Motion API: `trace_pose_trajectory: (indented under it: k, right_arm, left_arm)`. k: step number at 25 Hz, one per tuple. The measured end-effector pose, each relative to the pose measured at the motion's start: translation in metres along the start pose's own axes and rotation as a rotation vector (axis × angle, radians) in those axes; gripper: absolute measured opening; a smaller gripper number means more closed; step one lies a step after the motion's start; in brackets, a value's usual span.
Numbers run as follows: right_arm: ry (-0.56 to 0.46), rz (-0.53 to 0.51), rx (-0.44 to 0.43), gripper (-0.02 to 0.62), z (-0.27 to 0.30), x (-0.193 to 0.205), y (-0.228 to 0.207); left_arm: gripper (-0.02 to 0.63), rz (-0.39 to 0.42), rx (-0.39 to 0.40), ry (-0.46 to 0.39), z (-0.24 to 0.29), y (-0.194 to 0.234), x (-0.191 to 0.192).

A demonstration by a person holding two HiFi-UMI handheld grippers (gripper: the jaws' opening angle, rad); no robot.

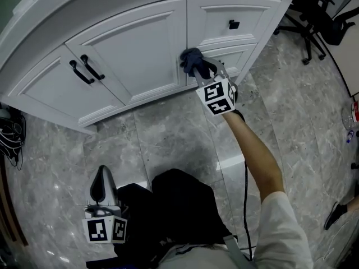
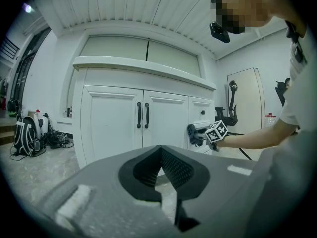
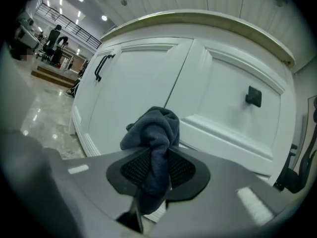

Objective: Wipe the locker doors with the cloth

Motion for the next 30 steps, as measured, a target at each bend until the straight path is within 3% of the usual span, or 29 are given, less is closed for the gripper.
trace_pose_trajectory:
  k: [3, 6, 21, 26, 30]
  right_arm:
    - [0.025, -0.048, 0.004, 0.092, 0.002, 0.003, -0.01]
    - [0.063, -0.026, 0.04, 0.092, -0.004, 0.015, -0.034]
    - [0.27, 0.076, 0.351, 0.091, -0.044, 0.099, -0.18]
    - [0.284, 0.113, 0.391, 0.091, -0.049, 0.109, -0.195]
    - [0.219, 0.119, 0.38, 0.091, -0.063, 0.099, -0.177]
  left_arm:
    - [0.002, 0.002, -0.003, 0.003, 0.001, 0.001, 0.001]
    - [0.002, 0.002, 0.002, 0.004, 0.003, 0.001, 0.002]
    - [0.002, 0.005, -0.01, 0.005, 0.004, -0.001, 0.003]
    - [0.002, 0.004, -0.006, 0.009, 0.007, -0.004, 0.004]
    - [0.002, 0.007, -0.013, 0.013, 0.006, -0.002, 0.004]
Point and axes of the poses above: the fingertips, and each gripper's own axes: z forward along the fingers, y to its left, x out of its underside, the point moved 3 cm from there along -z, backward along the fingers
